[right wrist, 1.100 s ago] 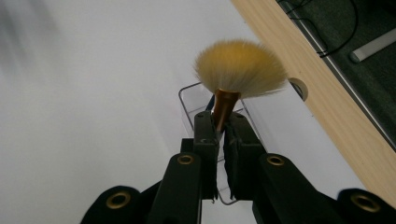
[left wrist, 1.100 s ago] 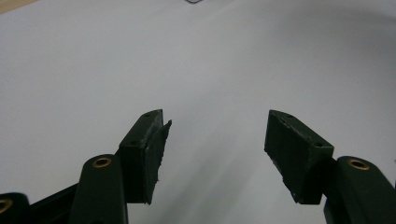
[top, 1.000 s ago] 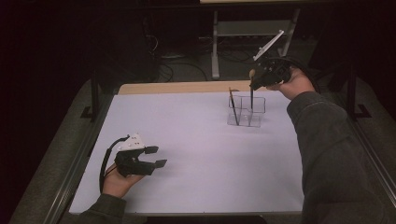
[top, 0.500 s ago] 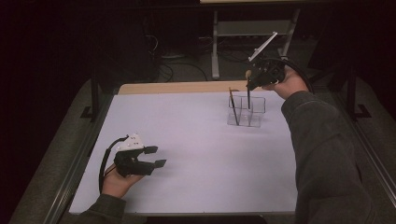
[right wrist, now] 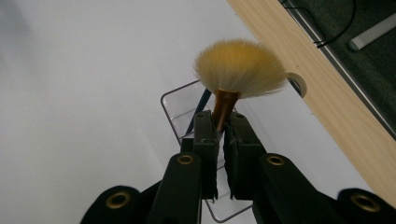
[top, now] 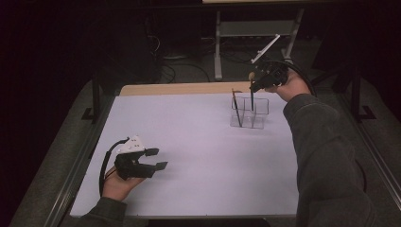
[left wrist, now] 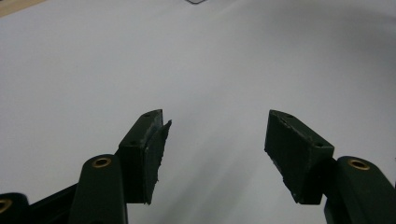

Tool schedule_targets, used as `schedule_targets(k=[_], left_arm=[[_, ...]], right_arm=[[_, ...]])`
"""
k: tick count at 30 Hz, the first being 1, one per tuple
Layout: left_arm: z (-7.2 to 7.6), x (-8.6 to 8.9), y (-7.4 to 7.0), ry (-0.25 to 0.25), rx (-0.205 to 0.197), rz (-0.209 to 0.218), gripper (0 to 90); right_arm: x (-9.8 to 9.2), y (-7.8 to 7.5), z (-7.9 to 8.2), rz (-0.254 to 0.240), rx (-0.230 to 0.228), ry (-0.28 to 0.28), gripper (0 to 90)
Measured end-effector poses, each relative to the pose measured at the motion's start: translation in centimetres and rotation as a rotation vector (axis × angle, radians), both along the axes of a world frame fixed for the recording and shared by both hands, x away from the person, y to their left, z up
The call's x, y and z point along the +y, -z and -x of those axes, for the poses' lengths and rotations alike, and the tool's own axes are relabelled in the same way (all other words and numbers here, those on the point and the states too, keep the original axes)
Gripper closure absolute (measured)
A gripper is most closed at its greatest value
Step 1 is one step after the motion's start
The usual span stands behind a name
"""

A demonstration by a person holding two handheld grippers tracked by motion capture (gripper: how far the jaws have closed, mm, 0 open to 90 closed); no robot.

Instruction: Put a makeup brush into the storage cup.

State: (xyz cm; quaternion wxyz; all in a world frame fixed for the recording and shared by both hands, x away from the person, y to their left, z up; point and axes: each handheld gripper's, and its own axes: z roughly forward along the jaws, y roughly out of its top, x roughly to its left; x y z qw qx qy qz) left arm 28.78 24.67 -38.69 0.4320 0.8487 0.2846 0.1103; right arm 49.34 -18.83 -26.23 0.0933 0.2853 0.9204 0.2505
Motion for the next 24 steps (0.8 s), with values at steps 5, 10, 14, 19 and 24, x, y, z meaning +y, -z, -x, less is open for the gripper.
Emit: schedule_targets(k=[5,10,14,19,24], left_arm=[[0.0,0.0,0.0,0.005,0.002,-0.006,37.4],[0.0,0.1,-0.1,0.004,0.002,-0.008,37.1],[0.1,0.1,0.0,0.002,0.003,-0.009,36.9],[0.1,0.1,-0.1,0.005,0.004,-0.008,37.0],[0.1,0.2,-0.1,-0.001,0.004,-0.001,36.8]], right_arm=[[-0.1,0.4,0.0,-0.005,-0.001,0.007,82.9],[-0.2,0.8,-0.1,-0.009,0.006,0.010,82.9],[-0.2,1.1,-0.2,-0.009,0.008,0.012,82.9],[-0.2,1.6,-0.2,-0.011,0.014,0.018,82.9],[-0.5,2.2,-0.2,-0.011,0.020,0.024,82.9]])
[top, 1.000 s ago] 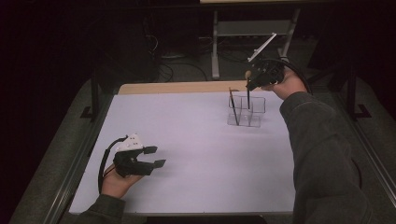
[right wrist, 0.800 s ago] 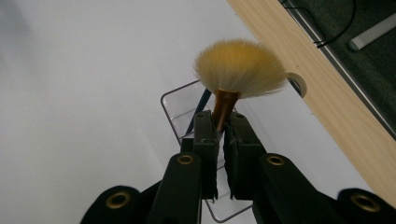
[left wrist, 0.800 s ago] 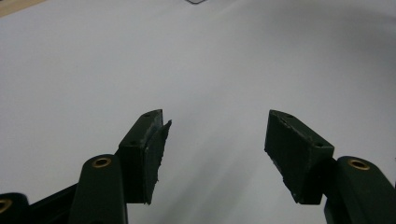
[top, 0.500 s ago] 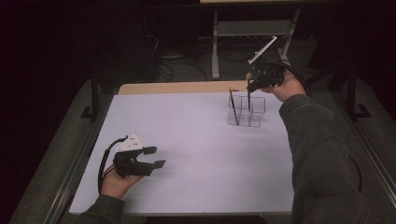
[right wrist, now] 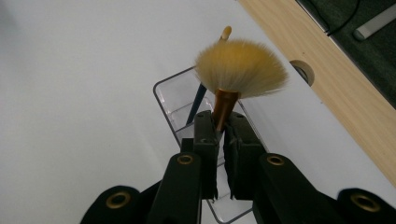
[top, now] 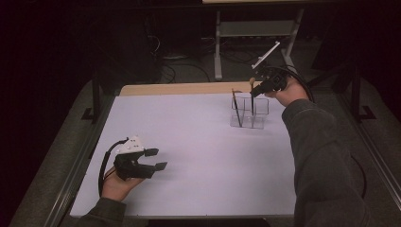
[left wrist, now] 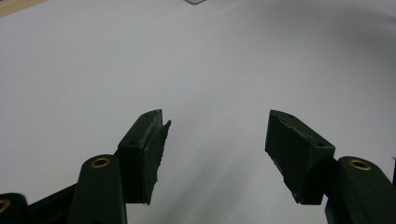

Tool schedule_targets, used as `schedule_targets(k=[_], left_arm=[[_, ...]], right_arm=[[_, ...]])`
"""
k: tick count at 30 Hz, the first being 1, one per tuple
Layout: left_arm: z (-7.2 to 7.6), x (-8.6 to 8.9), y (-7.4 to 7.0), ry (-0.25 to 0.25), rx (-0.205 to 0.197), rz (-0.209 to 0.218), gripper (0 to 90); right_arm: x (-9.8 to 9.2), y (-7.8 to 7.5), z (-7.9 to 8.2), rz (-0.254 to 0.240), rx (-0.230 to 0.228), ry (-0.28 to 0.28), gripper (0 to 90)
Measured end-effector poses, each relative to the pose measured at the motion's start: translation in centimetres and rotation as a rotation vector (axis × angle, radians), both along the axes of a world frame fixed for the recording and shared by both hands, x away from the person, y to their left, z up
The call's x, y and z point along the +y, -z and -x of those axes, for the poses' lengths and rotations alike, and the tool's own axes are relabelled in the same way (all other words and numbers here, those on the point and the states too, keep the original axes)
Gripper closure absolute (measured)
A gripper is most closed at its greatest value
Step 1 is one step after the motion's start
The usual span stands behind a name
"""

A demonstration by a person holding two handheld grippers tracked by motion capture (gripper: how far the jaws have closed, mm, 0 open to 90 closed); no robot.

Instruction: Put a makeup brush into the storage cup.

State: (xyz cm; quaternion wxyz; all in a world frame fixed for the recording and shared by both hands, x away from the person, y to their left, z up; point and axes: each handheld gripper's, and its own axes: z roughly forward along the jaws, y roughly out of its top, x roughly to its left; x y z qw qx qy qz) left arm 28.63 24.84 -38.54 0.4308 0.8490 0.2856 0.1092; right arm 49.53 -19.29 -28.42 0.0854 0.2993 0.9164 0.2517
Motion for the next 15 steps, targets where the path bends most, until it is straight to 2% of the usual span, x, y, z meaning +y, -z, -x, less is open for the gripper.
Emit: schedule_targets(k=[15], left_arm=[[0.09,-0.12,-0.02,-0.004,-0.004,0.010,36.7]], right_arm=[[-0.26,1.07,0.17,-0.011,0.007,0.011,82.9]])
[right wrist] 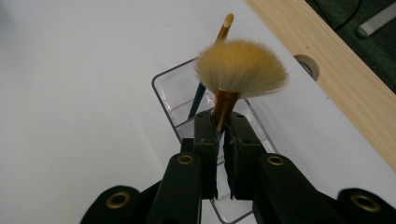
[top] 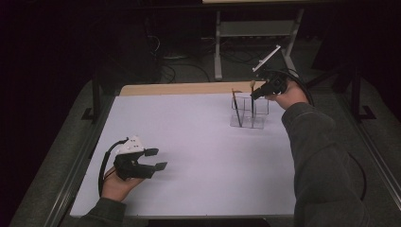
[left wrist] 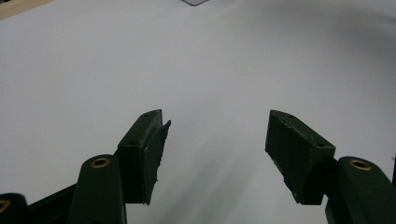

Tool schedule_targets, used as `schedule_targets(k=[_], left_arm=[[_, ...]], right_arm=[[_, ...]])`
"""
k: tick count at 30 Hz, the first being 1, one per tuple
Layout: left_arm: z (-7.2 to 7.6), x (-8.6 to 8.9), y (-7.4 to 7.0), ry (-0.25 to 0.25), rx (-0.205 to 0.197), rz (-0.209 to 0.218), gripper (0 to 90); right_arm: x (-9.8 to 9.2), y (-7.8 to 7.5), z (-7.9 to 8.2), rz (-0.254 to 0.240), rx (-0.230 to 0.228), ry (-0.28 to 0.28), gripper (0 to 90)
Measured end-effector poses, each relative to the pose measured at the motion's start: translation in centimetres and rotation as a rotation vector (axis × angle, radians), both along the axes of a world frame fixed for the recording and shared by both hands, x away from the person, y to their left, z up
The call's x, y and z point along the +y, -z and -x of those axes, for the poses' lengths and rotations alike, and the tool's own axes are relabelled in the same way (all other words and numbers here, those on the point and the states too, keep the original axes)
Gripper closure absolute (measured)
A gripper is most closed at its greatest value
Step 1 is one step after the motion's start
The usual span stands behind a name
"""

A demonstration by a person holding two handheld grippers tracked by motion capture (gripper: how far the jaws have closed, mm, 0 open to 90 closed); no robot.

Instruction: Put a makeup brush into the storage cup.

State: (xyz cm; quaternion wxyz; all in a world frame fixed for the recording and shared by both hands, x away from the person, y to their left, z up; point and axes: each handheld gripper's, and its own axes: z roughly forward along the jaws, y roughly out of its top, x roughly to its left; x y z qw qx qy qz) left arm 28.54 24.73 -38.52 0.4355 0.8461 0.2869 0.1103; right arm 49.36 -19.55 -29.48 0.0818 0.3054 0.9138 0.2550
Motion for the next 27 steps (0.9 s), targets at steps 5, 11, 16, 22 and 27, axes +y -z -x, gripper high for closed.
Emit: schedule_targets(k=[5,11,16,22,27], left_arm=[[0.0,-0.1,0.1,0.000,0.003,0.005,36.7],[-0.1,-0.1,0.1,0.006,-0.002,-0.003,36.8],[0.0,-0.1,0.0,0.002,0.003,0.001,37.0],[0.0,0.0,0.0,0.003,-0.002,0.001,37.0],[0.0,-0.1,0.0,0.007,-0.001,0.001,37.0]], right_arm=[[-0.1,0.5,0.0,-0.004,0.007,0.006,82.8],[0.0,0.8,0.0,0.000,0.012,0.004,82.9],[0.2,1.0,-0.1,0.007,0.019,0.009,82.8],[0.4,1.5,-0.1,0.010,0.023,0.006,82.8],[0.2,2.0,-0.1,0.011,0.031,0.015,82.8]])
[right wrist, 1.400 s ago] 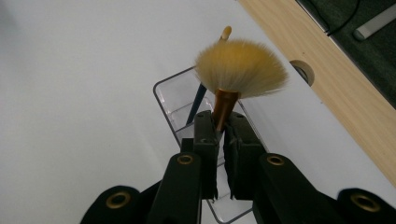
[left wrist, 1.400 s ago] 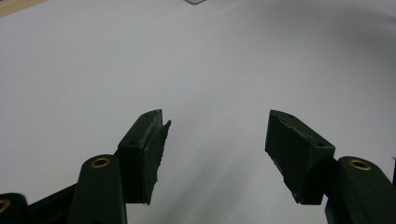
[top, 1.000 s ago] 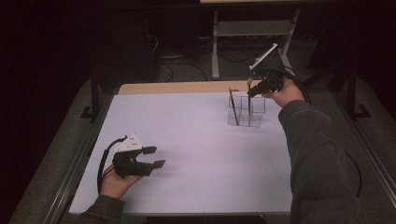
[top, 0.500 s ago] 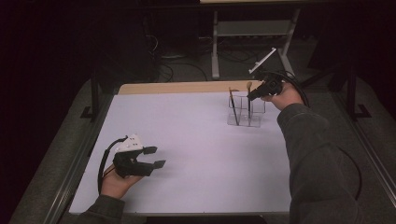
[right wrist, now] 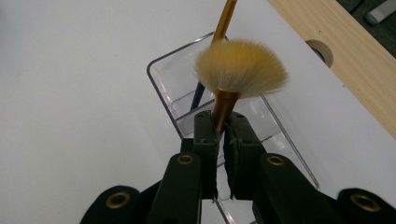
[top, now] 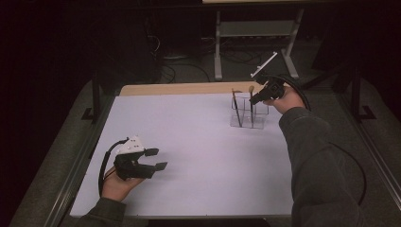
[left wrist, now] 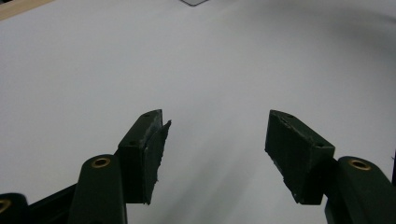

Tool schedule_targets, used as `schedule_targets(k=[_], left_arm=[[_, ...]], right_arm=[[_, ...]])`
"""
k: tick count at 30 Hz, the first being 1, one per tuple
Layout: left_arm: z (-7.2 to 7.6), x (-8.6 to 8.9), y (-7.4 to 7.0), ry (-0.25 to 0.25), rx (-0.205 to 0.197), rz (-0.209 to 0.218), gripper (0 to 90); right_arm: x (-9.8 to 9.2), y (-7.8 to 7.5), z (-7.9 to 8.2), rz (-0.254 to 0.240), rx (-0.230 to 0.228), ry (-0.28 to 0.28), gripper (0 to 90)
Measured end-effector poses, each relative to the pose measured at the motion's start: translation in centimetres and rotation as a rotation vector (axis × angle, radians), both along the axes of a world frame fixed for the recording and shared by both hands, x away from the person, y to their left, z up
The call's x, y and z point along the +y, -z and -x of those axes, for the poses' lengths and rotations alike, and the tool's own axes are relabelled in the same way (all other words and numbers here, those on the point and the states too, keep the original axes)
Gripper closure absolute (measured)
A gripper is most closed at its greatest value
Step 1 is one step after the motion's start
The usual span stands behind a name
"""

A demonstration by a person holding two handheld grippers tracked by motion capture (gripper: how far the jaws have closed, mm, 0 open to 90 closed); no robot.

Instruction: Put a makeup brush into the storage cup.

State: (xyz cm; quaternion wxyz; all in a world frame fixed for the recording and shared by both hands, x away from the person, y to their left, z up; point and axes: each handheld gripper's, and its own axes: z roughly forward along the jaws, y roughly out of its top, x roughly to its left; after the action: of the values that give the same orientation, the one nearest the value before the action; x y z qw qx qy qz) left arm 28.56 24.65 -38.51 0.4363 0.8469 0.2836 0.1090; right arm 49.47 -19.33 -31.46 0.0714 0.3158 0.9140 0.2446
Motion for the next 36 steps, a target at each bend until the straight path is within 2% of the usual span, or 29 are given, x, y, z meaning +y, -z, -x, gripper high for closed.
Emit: schedule_targets(k=[11,15,18,25,36], left_arm=[[-0.1,0.1,0.1,-0.004,0.005,-0.003,37.3],[-0.1,0.2,0.0,-0.002,0.004,-0.004,37.2],[-0.1,0.1,0.0,-0.002,0.003,-0.006,37.1],[0.0,0.0,0.0,-0.005,0.002,0.003,36.9],[0.0,0.0,0.0,-0.009,0.003,0.003,36.1]], right_arm=[[-0.1,0.4,0.0,-0.008,0.014,0.007,82.5],[-0.2,0.7,0.0,-0.014,0.031,0.026,76.8],[-0.3,0.5,0.0,-0.024,0.016,0.037,73.6],[-0.6,0.1,0.6,-0.070,0.004,0.046,71.8],[-1.4,0.7,1.6,-0.129,-0.008,0.059,67.5]])
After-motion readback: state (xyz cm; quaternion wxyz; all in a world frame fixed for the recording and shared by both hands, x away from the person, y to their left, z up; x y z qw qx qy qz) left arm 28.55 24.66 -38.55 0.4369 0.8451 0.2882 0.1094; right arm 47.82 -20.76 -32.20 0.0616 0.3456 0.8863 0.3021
